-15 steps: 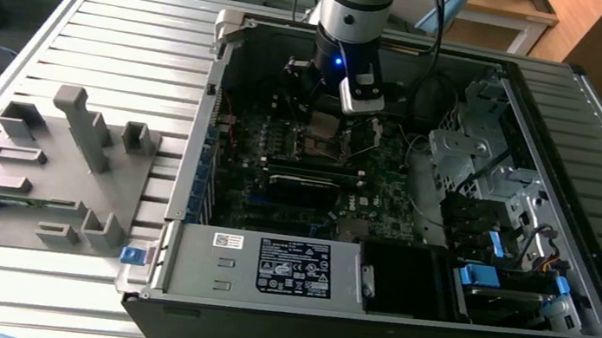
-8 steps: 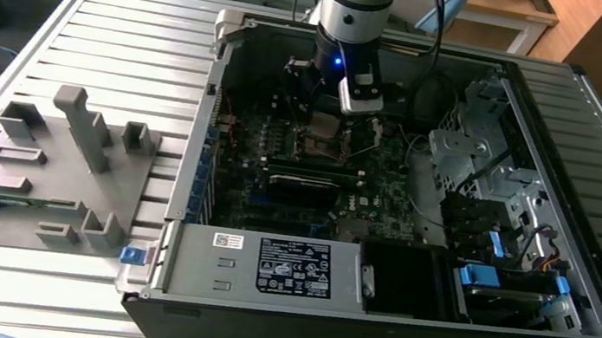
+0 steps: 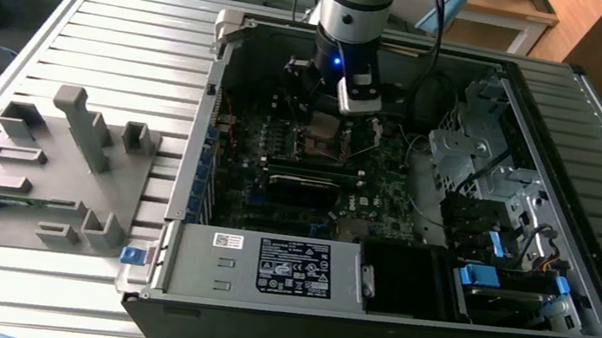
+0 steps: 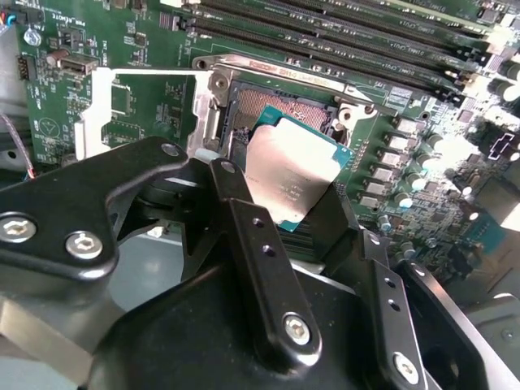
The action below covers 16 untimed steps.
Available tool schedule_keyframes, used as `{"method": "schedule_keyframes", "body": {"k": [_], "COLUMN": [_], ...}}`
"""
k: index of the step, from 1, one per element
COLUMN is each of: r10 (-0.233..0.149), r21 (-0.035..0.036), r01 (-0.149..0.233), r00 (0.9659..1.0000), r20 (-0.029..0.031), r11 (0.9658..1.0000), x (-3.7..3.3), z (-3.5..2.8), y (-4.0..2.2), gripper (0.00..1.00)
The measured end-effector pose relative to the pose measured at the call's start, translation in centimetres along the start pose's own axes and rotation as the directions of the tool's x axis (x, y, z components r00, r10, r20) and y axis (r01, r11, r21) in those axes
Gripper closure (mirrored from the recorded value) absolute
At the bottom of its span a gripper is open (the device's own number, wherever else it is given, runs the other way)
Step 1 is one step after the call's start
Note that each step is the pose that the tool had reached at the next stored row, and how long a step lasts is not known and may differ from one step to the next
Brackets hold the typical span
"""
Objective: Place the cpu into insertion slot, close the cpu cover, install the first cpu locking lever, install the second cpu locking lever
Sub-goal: 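Place the cpu into insertion slot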
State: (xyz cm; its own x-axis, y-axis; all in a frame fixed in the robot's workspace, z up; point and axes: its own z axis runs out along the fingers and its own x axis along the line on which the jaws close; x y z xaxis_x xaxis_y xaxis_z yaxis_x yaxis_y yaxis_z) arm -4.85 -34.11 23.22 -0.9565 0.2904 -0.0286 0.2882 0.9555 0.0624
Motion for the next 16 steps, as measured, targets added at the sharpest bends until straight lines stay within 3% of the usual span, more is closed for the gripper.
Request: {"method": "schedule_keyframes", "body": {"k": [4, 7, 11, 15, 16], "r10": [0.062, 0.117, 0.188, 0.254, 0.256], "r21": [0.0016, 0.0030, 0.0044, 0.0053, 0.0054], "r01": [-0.062, -0.117, -0.188, -0.254, -0.256], "r00": [0.9981, 0.9931, 0.9821, 0.9672, 0.9666], "r20": [0.0039, 0.0074, 0.0122, 0.0167, 0.0168], "r11": [0.9981, 0.9931, 0.9821, 0.9673, 0.9667], "x": [0.00, 0.00, 0.01, 0.01, 0.01], "z": [0.06, 0.11, 0.18, 0.23, 0.23], "y": [0.00, -0.01, -0.01, -0.02, -0.02], "gripper": [0.46, 0.46, 0.46, 0.46, 0.46]}}
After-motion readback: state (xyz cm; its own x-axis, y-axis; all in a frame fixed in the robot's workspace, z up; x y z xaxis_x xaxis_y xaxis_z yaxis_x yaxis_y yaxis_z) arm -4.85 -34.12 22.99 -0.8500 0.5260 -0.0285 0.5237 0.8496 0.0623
